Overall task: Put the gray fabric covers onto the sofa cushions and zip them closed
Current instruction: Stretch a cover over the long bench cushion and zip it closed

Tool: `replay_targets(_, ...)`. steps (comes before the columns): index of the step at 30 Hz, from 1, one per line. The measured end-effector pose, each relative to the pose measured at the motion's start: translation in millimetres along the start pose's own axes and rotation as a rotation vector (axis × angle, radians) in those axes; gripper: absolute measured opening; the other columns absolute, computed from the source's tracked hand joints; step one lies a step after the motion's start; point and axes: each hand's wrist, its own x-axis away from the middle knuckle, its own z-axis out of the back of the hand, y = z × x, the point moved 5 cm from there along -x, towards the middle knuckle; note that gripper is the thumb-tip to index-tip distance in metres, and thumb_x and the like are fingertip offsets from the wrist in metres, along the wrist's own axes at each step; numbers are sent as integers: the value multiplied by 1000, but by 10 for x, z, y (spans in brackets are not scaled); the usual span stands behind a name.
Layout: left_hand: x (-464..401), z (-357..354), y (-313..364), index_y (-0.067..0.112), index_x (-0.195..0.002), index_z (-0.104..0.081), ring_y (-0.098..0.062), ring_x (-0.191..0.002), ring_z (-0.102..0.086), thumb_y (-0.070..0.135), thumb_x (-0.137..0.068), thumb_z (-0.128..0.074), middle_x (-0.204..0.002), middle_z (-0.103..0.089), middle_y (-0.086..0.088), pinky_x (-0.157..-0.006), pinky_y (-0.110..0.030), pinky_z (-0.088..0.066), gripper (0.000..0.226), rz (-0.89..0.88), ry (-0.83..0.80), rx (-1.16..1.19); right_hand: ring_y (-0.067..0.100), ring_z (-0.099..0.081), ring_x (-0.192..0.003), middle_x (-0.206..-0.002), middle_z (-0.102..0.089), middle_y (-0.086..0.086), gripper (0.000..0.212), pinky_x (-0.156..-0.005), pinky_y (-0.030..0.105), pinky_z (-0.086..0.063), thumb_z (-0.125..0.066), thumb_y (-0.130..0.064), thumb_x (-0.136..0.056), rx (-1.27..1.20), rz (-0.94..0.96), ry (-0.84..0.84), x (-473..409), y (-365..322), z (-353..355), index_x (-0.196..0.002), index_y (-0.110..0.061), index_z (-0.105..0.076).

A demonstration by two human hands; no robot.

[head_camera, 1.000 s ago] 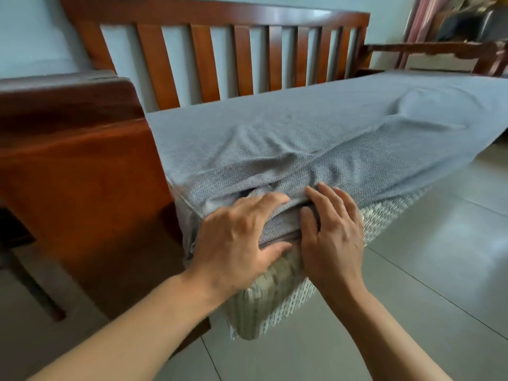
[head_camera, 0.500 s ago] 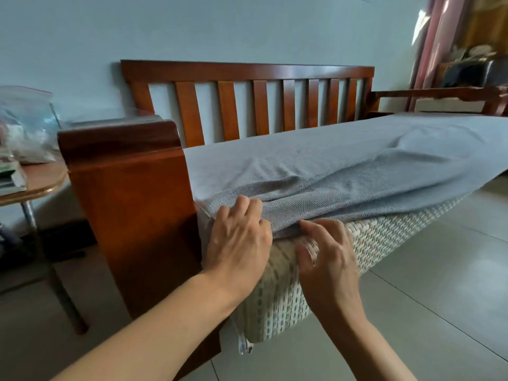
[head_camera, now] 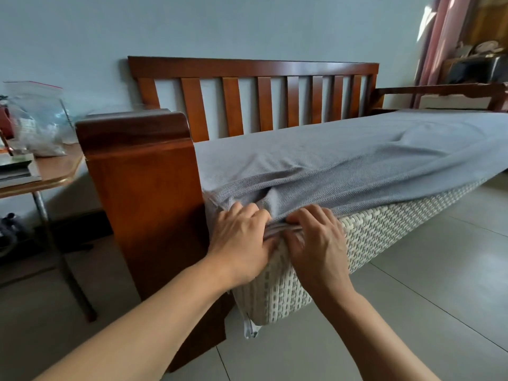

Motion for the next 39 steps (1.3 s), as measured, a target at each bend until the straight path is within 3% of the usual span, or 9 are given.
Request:
replay_targets(3,107,80,-3,25,-91,-44,-21,-102,-43,45,-82,-61,-98,-44,5,-78,-30,-29,28,-3,213,-7,24,-53,-81,-80,-61,-1,27,-75,31,-33,-40,-31,-78,1,65,-74,-41,-30,-64,-78,-14,-60)
replay_targets(6,208,171,29,17,-88,-49,-26,-84,-52,31,-66,-78,-90,-46,-3,-62,-32,-33,39,30,412,-11,21,-50,-76,-74,-58,-5,22,-71,28,-26,-44,-35,-79,-3,93,-97,29,1,-47,-74,-17,-55)
replay_targets(11,328,125,186,12,-74,-58,-24,-67,-56,5,-76,-67,-76,-53,-5,-38,-28,-39,12,-125,542,-124,16,-48,-73,-70,-54,-10,24,-70,26,-23,-58,-43,-71,-10,117,-109,141,-3,-3,-72,-20,-51)
replay_targets(19,494,73,221,12,-67,-58,-18,-70,-51,-3,-75,-60,-72,-55,-2,-48,-30,-45,18,-370,508,-95,13,-39,-67,-67,-44,-11,49,-68,28,-27,-67,-62,-55,26,258,-189,230,-15,45,-71,-25,-38)
replay_targets(21,565,28,253,13,-68,-56,-19,-70,-49,4,-74,-66,-72,-53,-2,-51,-28,-40,15,-351,469,-39,16,-41,-66,-66,-45,-10,46,-66,29,-29,-72,-54,-55,90,263,-204,270,24,7,-68,-25,-39)
replay_targets(25,881,-355,485,15,-70,-54,-22,-73,-45,11,-76,-59,-74,-51,-3,-62,-33,-27,9,-437,347,-40,20,-45,-56,-57,-43,-8,13,-56,30,-21,-46,-17,-60,85,304,-204,671,173,-81,-59,-26,-37)
replay_targets(30,996,-604,502,17,-69,-55,-23,-75,-45,12,-76,-53,-77,-54,-3,-64,-35,-29,9,-350,355,-146,23,-43,-57,-58,-44,-2,21,-59,30,-25,-49,2,-54,167,323,-155,955,375,-65,-59,-17,-44)
replay_targets(35,1022,-624,257,15,-61,-51,-24,-67,-42,5,-70,-57,-69,-50,-4,-58,-35,-25,14,-314,426,-166,24,-36,-61,-64,-42,3,20,-58,31,-29,-43,8,-56,178,340,-90,1100,404,-31,-63,-11,-47)
replay_targets(39,1136,-980,346,17,-57,-48,-21,-57,-48,4,-62,-57,-60,-49,-1,-49,-30,-32,17,-346,305,-120,23,-35,-62,-62,-43,4,16,-56,31,-31,-39,3,-60,144,254,-135,1286,589,-214,-61,-10,-46)
